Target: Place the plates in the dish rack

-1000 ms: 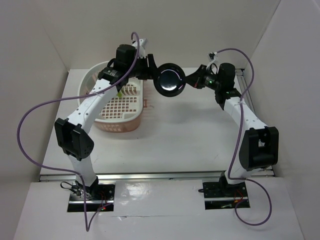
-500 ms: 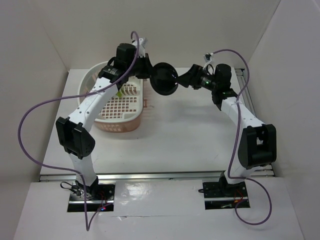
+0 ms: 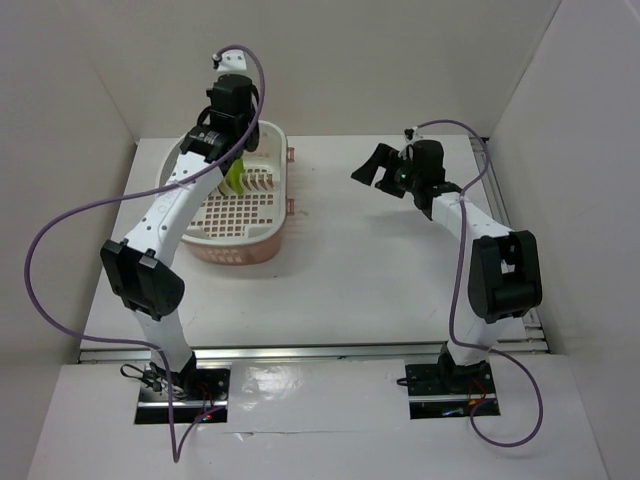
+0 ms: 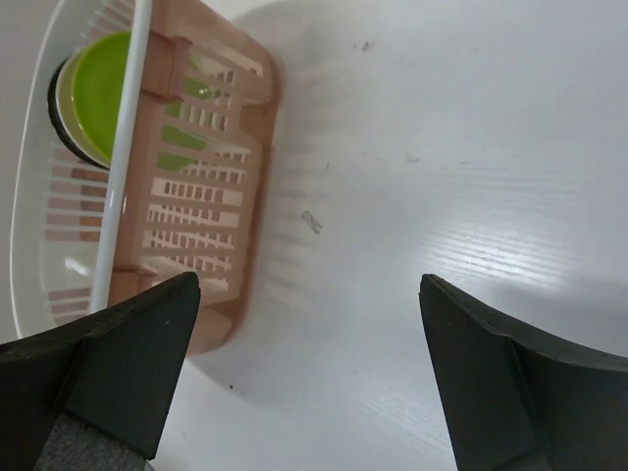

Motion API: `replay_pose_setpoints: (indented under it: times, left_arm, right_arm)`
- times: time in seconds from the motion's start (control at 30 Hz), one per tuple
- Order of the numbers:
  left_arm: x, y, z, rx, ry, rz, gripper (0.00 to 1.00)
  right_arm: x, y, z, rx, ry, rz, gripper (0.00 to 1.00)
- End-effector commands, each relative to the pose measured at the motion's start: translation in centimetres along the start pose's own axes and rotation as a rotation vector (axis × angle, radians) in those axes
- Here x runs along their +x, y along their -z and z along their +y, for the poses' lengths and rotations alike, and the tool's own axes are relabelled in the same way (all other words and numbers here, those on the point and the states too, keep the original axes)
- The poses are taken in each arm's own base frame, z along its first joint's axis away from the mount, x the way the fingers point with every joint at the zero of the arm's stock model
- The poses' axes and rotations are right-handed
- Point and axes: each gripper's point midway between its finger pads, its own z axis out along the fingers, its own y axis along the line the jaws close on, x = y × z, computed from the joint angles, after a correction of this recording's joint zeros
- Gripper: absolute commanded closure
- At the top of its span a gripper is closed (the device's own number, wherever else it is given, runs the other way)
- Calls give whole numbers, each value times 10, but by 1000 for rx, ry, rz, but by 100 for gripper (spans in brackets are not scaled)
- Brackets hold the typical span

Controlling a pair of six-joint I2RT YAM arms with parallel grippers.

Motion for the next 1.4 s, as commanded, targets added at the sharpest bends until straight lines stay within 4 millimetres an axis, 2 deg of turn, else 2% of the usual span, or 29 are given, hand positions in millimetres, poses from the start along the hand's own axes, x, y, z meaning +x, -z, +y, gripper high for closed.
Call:
replay_pose_setpoints:
  times: [0.0,0.03,0.23,0.27,0.43,0.57,0.67,0.83,0.93,1.07,1.13,1.27,1.33,1.37]
  left_arm:
    - [-17,-6,43,-238,-87,-98,100]
    - [-16,-7,45,-251,-95,-102,100]
    - [11,-30,40,-295,-154,-65,100]
    - [9,-31,40,-295,-148,-72,100]
    - [43,-48,26,-254,-166,-14,100]
    - [59,-55,17,-214,-182,19,100]
    - [64,-58,13,-204,-177,25,100]
    - [88,-71,-2,-148,-178,75,100]
    - [100,-75,-3,-150,-197,100,100]
    - [107,-79,-12,-108,-201,113,100]
    - [120,-83,-17,-88,-205,141,100]
    - [132,-88,-19,-90,-218,159,100]
    - [136,-90,-19,-90,-223,167,100]
    - [132,-90,-20,-90,-218,160,100]
  right_arm:
    - [14,-6,3,8,18,25,0]
    - [21,-7,3,7,17,39,0]
    - [23,-9,3,-2,17,45,0]
    - [25,-11,1,3,13,52,0]
    - [29,-11,0,-4,12,59,0]
    - [33,-11,-1,-7,9,71,0]
    - [34,-13,-3,-7,9,71,0]
    - [39,-16,0,-21,12,82,0]
    - [40,-16,2,-29,12,87,0]
    - [41,-16,0,-29,12,87,0]
    - [42,-16,2,-36,11,92,0]
    - [42,-16,2,-36,11,92,0]
    - [42,-16,2,-36,11,92,0]
    - [42,-16,2,-36,11,92,0]
